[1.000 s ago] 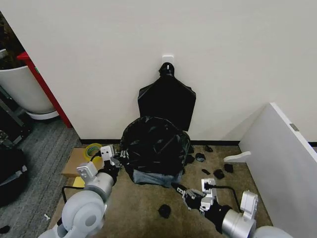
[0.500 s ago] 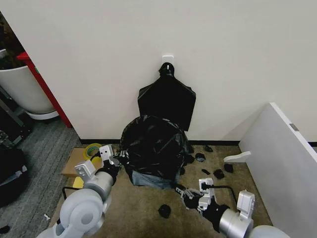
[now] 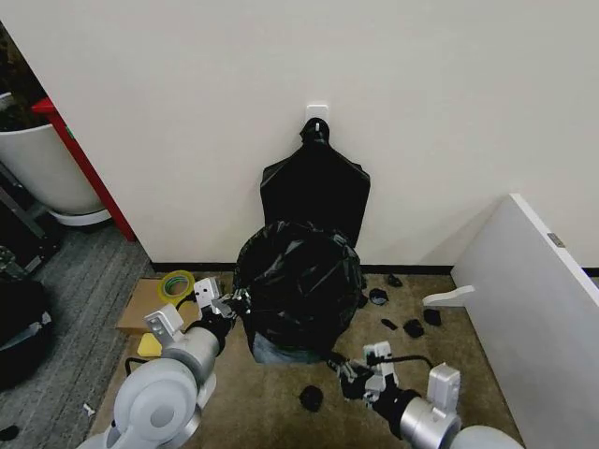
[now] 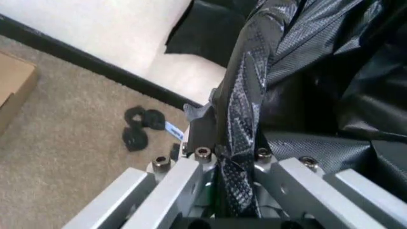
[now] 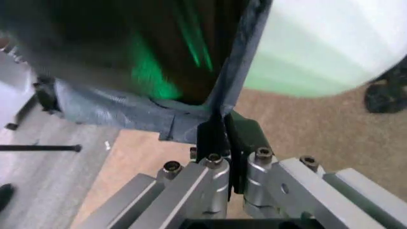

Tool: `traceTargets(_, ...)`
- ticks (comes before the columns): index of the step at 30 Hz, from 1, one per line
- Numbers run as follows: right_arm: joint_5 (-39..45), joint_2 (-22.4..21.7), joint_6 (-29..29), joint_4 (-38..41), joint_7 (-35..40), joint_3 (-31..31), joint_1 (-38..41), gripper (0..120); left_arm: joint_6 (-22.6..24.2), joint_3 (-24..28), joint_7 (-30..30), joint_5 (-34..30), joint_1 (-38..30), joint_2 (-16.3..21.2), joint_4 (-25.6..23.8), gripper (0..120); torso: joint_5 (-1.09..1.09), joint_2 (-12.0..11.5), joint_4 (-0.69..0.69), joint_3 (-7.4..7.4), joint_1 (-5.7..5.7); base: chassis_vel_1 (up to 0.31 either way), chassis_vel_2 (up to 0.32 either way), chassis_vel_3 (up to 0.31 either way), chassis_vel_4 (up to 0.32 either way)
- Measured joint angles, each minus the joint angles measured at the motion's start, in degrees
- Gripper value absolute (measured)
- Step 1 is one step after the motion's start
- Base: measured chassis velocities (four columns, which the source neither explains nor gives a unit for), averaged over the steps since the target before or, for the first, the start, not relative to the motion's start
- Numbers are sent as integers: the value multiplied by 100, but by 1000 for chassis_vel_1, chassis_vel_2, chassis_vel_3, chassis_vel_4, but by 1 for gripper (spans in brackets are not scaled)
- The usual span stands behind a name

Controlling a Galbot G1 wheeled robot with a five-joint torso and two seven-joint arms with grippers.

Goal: Place the garbage bag over the trash bin.

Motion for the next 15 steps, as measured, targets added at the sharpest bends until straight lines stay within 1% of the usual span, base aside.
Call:
traceTargets(5,-278,89,147,-233,100,59,119,0,173,0,-83,-136,1,59,-38,1,0,0,1,0,0,0,0,0,0)
traceTargets(8,-677,87,241,-445,121,124,117,0,292,-1,-202,-356,-5,75,-85,1,0,0,0,0,0,0,0,0,0)
traceTargets(11,-808,105,263,-512,118,118,63,0,320,-2,-252,-503,-2,54,-107,1,0,0,0,0,0,0,0,0,0)
traceTargets(15,-884,134,291,-527,111,105,2,0,346,-3,-279,-544,0,47,-108,1,0,0,0,0,0,0,0,0,0)
